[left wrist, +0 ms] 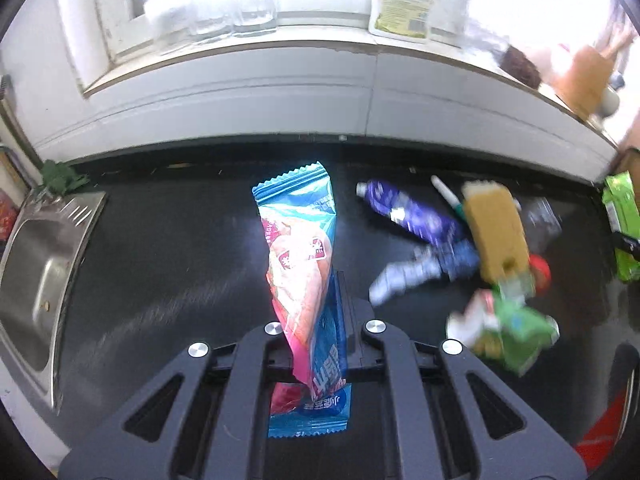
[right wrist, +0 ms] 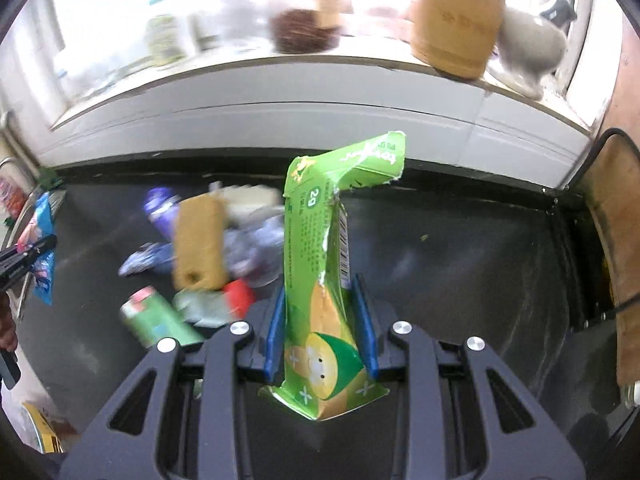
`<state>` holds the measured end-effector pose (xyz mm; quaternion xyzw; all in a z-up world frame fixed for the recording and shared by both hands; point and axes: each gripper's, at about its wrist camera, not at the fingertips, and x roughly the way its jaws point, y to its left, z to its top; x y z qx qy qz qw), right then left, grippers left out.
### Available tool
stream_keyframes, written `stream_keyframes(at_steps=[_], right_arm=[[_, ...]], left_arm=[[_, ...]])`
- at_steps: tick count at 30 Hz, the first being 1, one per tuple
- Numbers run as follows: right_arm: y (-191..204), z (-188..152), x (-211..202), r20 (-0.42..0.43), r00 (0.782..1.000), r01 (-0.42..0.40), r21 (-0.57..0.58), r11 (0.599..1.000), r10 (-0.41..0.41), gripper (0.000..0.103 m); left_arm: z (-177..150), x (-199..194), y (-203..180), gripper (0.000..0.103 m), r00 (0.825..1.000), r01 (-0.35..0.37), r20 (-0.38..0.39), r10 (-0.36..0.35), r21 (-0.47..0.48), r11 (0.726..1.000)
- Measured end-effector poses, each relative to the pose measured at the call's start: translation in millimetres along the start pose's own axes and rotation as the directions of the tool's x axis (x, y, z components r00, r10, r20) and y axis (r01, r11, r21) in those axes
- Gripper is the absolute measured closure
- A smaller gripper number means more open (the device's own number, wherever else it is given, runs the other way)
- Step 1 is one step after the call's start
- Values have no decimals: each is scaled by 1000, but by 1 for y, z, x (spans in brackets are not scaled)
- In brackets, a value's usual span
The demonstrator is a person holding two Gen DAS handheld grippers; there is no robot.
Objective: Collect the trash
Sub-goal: 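Carry the wrapper and carton to the bin and open both tools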
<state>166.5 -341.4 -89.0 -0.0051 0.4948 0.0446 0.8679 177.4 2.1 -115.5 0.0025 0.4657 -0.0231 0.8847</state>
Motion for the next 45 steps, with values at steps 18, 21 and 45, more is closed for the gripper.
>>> stream_keyframes(at_steps=[18, 21, 45], right_arm=[[114, -82, -72, 18, 998, -58, -81, 995, 60, 71], [143, -79, -77, 23, 994, -100, -128, 987, 103, 71], [577, -218, -53, -516, 732, -682, -568, 461, 445, 71]], left_arm=[[-117, -93, 42, 95, 1000, 6, 9, -6, -7, 1000], [-127, -110, 62, 95, 999, -16, 29, 17, -37, 999], [-381, -203, 277, 95, 965, -259, -106, 241, -542, 799]])
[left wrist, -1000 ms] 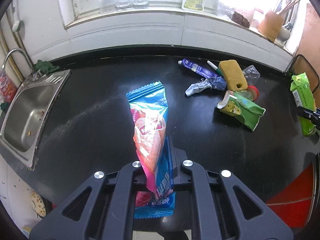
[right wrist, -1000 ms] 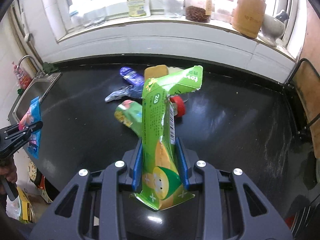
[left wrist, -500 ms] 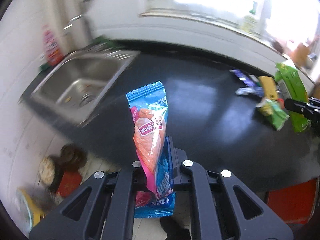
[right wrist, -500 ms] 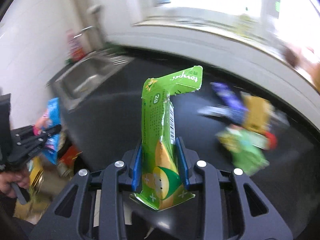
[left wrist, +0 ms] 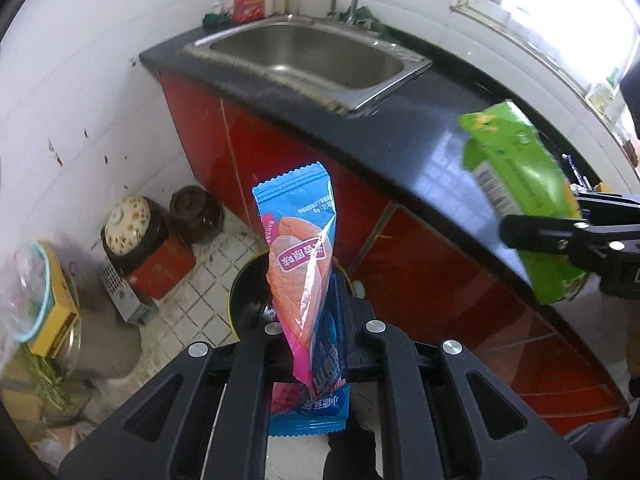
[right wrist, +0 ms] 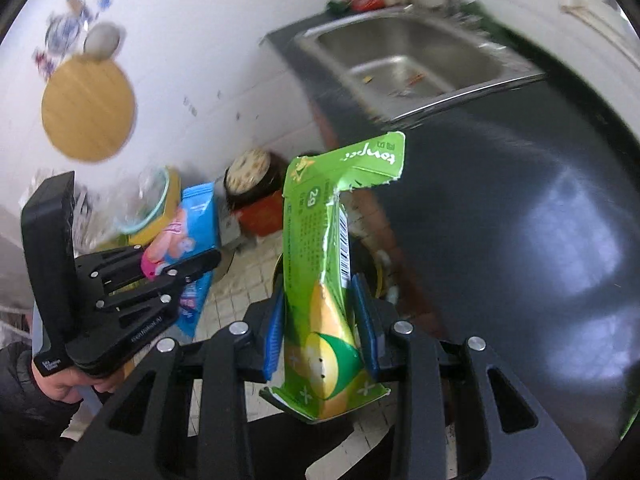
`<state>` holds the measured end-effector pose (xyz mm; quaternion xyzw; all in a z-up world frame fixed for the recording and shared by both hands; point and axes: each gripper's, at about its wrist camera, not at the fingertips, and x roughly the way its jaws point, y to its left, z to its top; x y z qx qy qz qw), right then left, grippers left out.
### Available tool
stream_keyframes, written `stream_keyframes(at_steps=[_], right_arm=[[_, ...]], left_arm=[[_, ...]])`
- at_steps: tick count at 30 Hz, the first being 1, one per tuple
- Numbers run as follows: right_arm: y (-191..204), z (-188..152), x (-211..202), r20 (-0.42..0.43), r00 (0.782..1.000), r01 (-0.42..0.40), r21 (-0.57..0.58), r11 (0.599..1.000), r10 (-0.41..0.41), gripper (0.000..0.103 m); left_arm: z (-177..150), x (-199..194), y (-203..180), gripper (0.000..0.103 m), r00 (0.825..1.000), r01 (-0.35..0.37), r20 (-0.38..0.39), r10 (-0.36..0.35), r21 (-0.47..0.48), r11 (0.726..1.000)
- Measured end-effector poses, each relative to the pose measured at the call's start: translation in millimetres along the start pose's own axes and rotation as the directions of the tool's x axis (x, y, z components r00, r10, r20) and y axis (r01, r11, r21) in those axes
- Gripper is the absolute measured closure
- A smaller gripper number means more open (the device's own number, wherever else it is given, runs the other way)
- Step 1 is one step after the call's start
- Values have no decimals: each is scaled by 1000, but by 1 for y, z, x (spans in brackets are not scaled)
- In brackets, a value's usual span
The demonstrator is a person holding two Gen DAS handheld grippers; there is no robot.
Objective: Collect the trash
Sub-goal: 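Carry the wrapper and carton to the bin and open both tools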
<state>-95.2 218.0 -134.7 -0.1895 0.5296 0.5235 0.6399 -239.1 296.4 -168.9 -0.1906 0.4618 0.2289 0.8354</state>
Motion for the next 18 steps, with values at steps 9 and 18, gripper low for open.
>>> stream_keyframes(at_steps=[9, 18], right_arm=[[18, 14, 55, -94, 995, 15, -16, 1000, -17, 70], [21, 29, 81, -136, 990, 30, -44, 999, -36, 69]], left_arm=[[-19, 52, 39, 95, 997, 51, -47, -55, -91, 995], [-15, 74, 55, 94, 994, 75, -70, -84, -111, 991]])
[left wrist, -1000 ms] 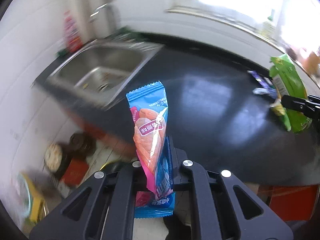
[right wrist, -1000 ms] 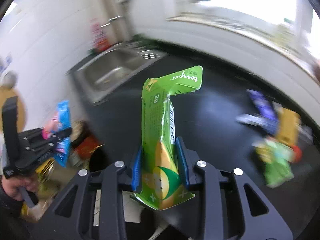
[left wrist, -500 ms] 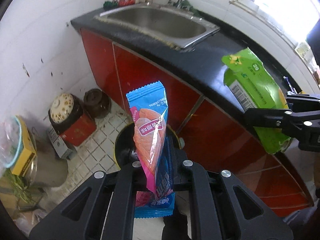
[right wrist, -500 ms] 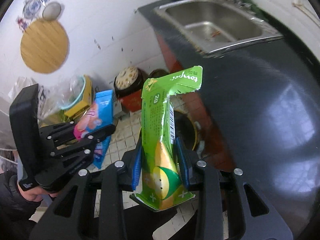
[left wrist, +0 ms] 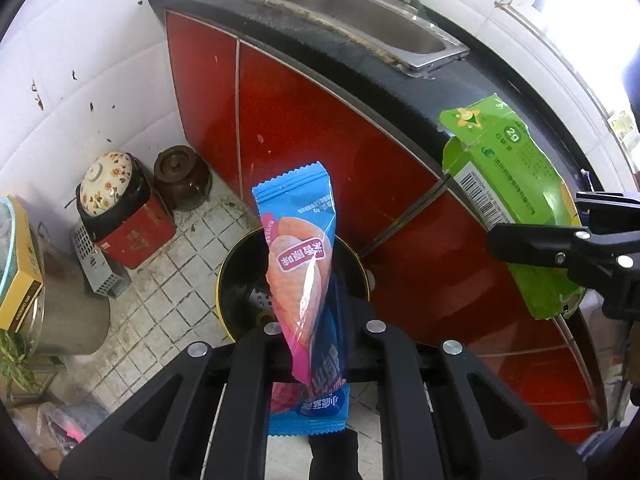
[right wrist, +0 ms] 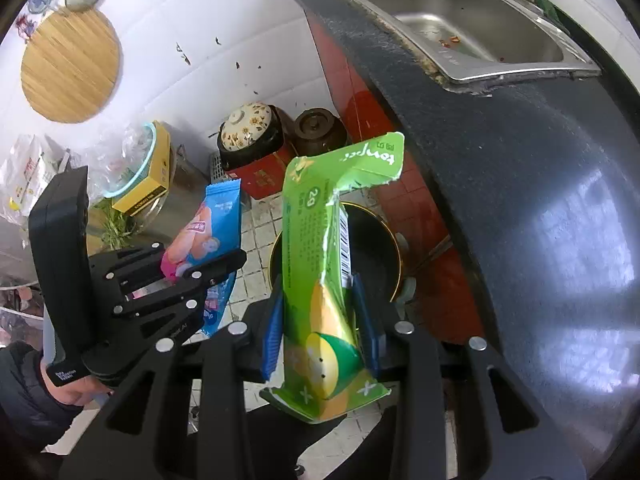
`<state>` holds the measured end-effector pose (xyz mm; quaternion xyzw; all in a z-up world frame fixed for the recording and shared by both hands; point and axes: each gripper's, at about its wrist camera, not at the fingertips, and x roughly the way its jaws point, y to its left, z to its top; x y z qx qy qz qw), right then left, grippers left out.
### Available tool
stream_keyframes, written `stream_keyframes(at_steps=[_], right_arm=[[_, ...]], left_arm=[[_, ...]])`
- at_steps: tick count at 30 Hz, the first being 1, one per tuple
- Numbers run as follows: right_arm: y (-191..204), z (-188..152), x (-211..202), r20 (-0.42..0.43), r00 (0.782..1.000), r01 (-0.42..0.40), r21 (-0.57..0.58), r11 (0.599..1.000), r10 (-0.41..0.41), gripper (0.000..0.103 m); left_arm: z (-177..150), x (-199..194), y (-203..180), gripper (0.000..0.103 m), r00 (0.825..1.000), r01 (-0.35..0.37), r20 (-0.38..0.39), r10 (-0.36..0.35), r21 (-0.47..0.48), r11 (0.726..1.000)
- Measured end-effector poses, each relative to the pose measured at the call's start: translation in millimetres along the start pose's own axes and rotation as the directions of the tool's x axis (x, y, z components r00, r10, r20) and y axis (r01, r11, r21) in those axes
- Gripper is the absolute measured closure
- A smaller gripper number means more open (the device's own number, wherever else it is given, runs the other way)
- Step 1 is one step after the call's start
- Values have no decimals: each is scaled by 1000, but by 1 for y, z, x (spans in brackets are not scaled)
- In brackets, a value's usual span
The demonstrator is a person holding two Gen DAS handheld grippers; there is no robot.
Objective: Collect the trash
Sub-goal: 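Carry the wrapper and carton to the bin and open both tools, then grasp the crumpled foil with the left tool while the right tool grasps the clear plastic cup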
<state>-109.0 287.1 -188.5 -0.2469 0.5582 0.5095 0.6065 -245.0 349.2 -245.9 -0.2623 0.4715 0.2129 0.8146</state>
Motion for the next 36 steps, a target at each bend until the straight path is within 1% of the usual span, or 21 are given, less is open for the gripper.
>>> stream_keyframes(at_steps=[2, 3, 4, 5, 6, 7, 8, 11, 15, 19, 21, 22, 23, 25, 27, 29, 30, 32, 33, 35, 36], right_arm=[[1, 4, 5, -4, 1000, 8, -8, 1000, -8, 67], [2, 6, 7, -5, 1000, 9, -11, 1000, -9, 64], [2, 8, 9, -7, 1000, 14, -12, 1000, -14, 61], [2, 9, 10, -10, 1000, 14, -13, 1000, -14, 59], [2, 10, 12, -12, 1000, 17, -14, 1000, -17, 52], [2, 12, 14, -11, 1000, 17, -14, 1000, -17, 43], [2, 13, 14, -8, 1000, 18, -14, 1000, -18, 39], [1, 16, 15, -10, 1000, 10, -7, 1000, -10, 32], [-2, 17, 7, 13, 1000, 17, -1, 1000, -17, 31], [-10, 13, -8, 41, 999, 20, 14, 1000, -21, 29], [-14, 11, -19, 62, 998, 27, 23, 999, -28, 29], [-18, 7, -29, 82, 996, 30, 35, 999, -33, 29], [-24, 3, -41, 102, 994, 36, 49, 998, -41, 28], [-36, -6, -62, 141, 988, 54, 81, 995, -65, 23], [-52, -20, -89, 189, 977, 82, 116, 990, -103, 19], [-73, -39, -125, 242, 953, 142, 165, 976, -180, 15], [-88, -52, -146, 268, 935, 180, 202, 963, -232, 14], [-113, -75, -175, 288, 905, 235, 274, 932, -313, 14], [-126, -87, -191, 297, 889, 253, 315, 915, -348, 14], [-156, -118, -224, 305, 850, 291, 410, 865, -430, 14], [-170, -133, -238, 301, 832, 306, 451, 839, -465, 14]], left_arm=[[1, 1, 0, 93, 1000, -4, -5, 4, 8, 1000], [1, 3, 0, 92, 1000, 2, -11, -2, 16, 1000], [2, 5, 0, 84, 1000, 0, -21, 1, 26, 1000], [2, 7, 0, 64, 1000, -4, -28, 5, 35, 999], [2, 7, 0, 51, 1000, -8, -28, 9, 42, 999], [2, 7, 0, 35, 1000, -11, -19, 12, 43, 999], [1, 5, 1, 34, 1000, -13, -8, 13, 43, 999], [2, 6, 4, 34, 1000, -21, -12, 22, 41, 999], [2, 3, 8, 33, 999, -34, 0, 34, 35, 999], [4, -2, 7, 30, 999, -48, 13, 48, 36, 998], [7, -7, 2, 27, 998, -62, 19, 61, 46, 997], [9, -10, -1, 22, 997, -71, 27, 69, 54, 996], [12, -14, -6, 15, 996, -85, 37, 82, 62, 994], [20, -26, -20, 8, 990, -128, 72, 122, 82, 988], [30, -38, -44, 7, 987, -132, 104, 119, 122, 984], [40, -46, -69, 7, 987, -123, 121, 104, 167, 978], [47, -49, -88, 7, 988, -107, 129, 82, 201, 974], [57, -54, -122, 7, 990, -67, 138, 31, 263, 962], [62, -57, -148, 7, 989, -29, 144, -17, 311, 950], [69, -59, -191, 7, 986, 16, 147, -80, 388, 922], [72, -60, -219, 7, 982, 49, 142, -122, 436, 899]])
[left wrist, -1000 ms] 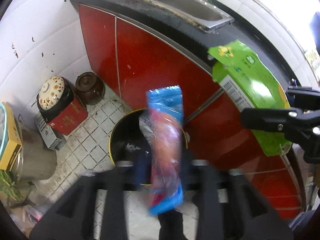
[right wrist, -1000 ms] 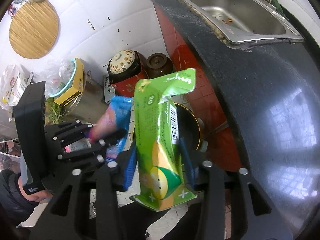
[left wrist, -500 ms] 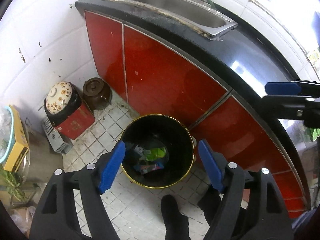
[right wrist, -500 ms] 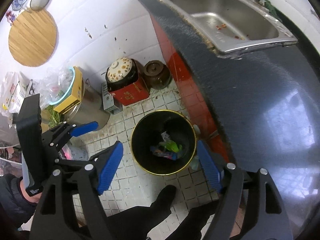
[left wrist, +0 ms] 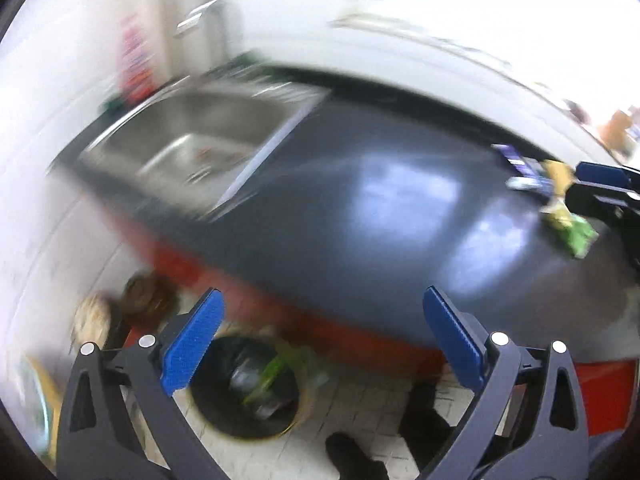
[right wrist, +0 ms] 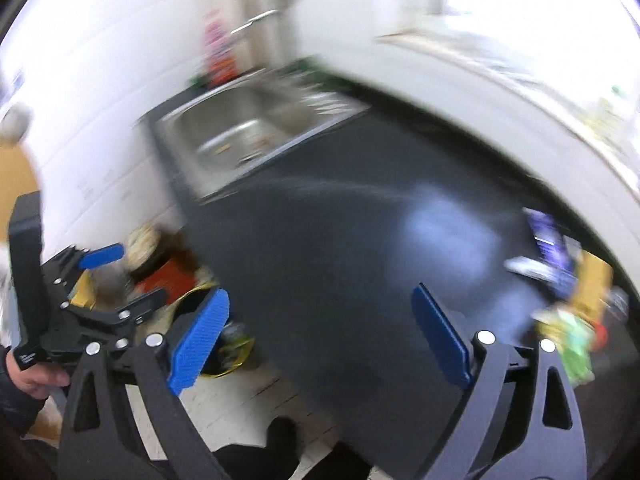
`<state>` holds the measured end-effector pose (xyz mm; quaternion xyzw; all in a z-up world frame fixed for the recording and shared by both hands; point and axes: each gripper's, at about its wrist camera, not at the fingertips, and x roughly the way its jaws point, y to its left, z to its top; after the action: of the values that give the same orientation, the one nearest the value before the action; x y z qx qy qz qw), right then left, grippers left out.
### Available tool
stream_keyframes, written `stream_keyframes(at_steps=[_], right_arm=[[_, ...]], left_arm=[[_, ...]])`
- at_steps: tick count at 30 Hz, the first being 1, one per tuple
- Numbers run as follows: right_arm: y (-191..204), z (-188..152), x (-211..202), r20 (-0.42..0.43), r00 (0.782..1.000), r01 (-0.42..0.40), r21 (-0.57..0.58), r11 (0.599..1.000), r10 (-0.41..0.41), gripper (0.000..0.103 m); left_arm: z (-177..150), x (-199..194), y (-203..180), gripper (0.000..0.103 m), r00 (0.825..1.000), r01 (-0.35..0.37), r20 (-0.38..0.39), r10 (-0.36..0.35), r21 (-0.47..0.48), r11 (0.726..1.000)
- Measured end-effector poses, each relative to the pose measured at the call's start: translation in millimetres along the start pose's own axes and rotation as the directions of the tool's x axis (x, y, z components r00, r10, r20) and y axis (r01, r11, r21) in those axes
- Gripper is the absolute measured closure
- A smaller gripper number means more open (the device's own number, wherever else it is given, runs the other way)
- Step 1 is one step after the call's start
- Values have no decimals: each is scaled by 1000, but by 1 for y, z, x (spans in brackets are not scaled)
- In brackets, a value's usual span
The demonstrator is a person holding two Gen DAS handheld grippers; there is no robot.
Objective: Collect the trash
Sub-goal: 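Grasp the crumpled foil with the left tool while the right tool grasps the clear plastic cup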
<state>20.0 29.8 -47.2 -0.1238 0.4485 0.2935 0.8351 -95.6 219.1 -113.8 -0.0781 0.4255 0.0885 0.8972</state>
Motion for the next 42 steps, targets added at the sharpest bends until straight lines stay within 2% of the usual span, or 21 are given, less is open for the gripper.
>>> stream_keyframes(at_steps=[2, 6, 10, 15, 20, 23, 26, 30, 34, 38, 42], right_arm=[[-55, -7, -24, 30, 997, 73, 93, 993, -76, 14], [-152, -32, -68, 50, 981, 168, 258, 951, -187, 14], [-216, -60, -96, 53, 969, 207, 367, 907, -242, 14], [-275, -84, -109, 44, 962, 225, 440, 870, -271, 14], [-312, -87, -94, 30, 971, 194, 485, 853, -237, 14], [-330, -83, -82, 26, 980, 159, 509, 846, -199, 14], [-353, -80, -63, 11, 987, 131, 534, 835, -162, 14], [-388, -78, -24, -24, 992, 117, 555, 823, -125, 15], [-419, -76, 16, -65, 994, 112, 572, 812, -92, 17], [-444, -75, 57, -107, 993, 99, 589, 802, -44, 19], [-461, -71, 87, -128, 992, 78, 595, 800, -1, 23]], left_arm=[[22, 8, -44, 7, 998, 65, 9, -66, 80, 995], [60, 21, -138, 7, 980, 193, 6, -199, 221, 956], [80, 32, -212, 7, 958, 272, -2, -287, 327, 905], [97, 55, -273, 7, 944, 308, -22, -330, 423, 852], [111, 77, -298, 7, 943, 312, -46, -329, 458, 832], [118, 97, -306, 7, 949, 299, -58, -310, 478, 826], [126, 124, -317, 7, 953, 292, -79, -292, 495, 818], [133, 172, -329, 7, 951, 302, -112, -287, 527, 795], [136, 223, -339, 11, 955, 294, -141, -261, 563, 772], [142, 265, -351, 22, 937, 350, -224, -269, 564, 748], [143, 284, -367, 29, 916, 400, -275, -292, 571, 717]])
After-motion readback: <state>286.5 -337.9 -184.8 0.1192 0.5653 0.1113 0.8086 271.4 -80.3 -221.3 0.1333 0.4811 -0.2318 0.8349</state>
